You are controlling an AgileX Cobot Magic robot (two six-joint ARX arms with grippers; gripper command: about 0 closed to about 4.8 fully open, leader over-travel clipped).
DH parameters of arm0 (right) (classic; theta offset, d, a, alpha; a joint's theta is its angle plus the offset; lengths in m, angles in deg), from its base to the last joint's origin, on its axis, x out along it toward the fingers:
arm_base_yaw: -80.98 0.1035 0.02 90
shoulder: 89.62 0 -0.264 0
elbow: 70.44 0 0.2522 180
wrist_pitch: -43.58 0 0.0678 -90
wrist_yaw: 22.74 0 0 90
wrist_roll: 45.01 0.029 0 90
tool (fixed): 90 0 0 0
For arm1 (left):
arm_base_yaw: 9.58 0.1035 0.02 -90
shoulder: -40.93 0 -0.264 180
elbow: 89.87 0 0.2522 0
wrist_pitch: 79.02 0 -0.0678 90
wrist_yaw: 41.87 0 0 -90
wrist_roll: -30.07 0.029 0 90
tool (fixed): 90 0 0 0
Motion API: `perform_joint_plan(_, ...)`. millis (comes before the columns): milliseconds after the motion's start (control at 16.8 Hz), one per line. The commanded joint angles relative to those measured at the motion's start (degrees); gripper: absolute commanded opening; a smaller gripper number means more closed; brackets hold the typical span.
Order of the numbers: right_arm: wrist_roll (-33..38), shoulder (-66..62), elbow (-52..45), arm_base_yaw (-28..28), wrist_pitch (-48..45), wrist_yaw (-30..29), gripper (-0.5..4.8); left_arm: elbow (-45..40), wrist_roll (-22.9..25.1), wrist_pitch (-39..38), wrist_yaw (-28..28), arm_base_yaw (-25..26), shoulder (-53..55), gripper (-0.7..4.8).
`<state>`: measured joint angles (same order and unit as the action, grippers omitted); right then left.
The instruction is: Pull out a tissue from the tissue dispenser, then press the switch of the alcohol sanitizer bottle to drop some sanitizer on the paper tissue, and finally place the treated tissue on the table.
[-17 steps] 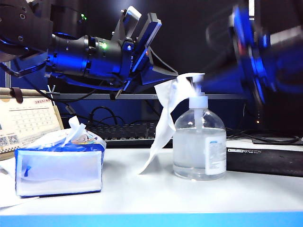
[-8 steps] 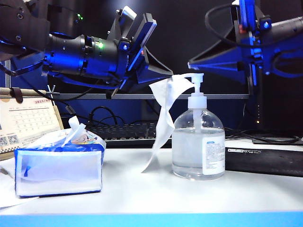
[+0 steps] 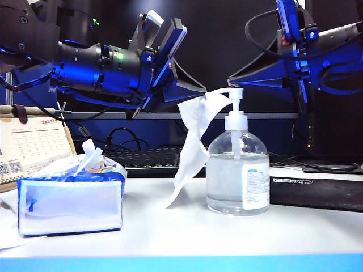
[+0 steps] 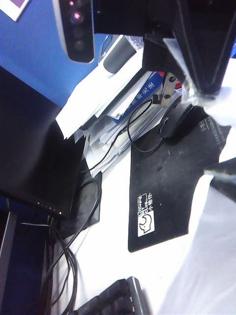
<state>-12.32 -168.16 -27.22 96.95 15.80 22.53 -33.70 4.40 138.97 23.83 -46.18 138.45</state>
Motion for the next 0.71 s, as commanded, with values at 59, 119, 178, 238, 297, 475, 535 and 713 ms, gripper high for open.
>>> perform_joint_plan(59,-0.4,-0.5,0.1,0.0,0.5,-0.2,-0.01,0.4,0.1,0.7,-0.3,0.0,-0.3,-0.06)
perform_joint_plan(119,-0.7,-0.5,0.0,0.0,1.5,-0.2,-0.01,0.4,0.1,0.7,-0.2,0.0,-0.3,-0.06)
perform_joint_plan(178,-1.6,-0.5,0.0,0.0,3.7,-0.2,-0.01,0.4,-0.3,0.7,-0.2,0.0,-0.3,-0.06)
perform_joint_plan(238,-3.2,-0.5,0.0,0.0,5.9,-0.2,-0.01,0.4,-0.3,0.7,-0.2,0.0,-0.3,-0.06)
perform_joint_plan(297,-4.7,-0.5,0.0,0.1,8.4,-0.1,-0.01,0.4,-0.3,0.7,-0.2,0.0,-0.3,-0.06)
perform_joint_plan(475,-6.9,-0.5,-0.1,0.1,10.8,-0.1,-0.01,0.5,-0.3,1.0,0.0,0.0,-0.3,-0.06)
perform_joint_plan(535,-7.5,-0.5,-0.1,0.1,11.6,0.0,-0.01,0.5,-0.3,1.0,0.0,0.0,-0.3,-0.06)
perform_joint_plan(713,-7.1,-0.5,0.0,0.0,10.6,-0.6,-0.01,0.5,-0.3,0.9,0.8,0.0,-0.3,-0.06)
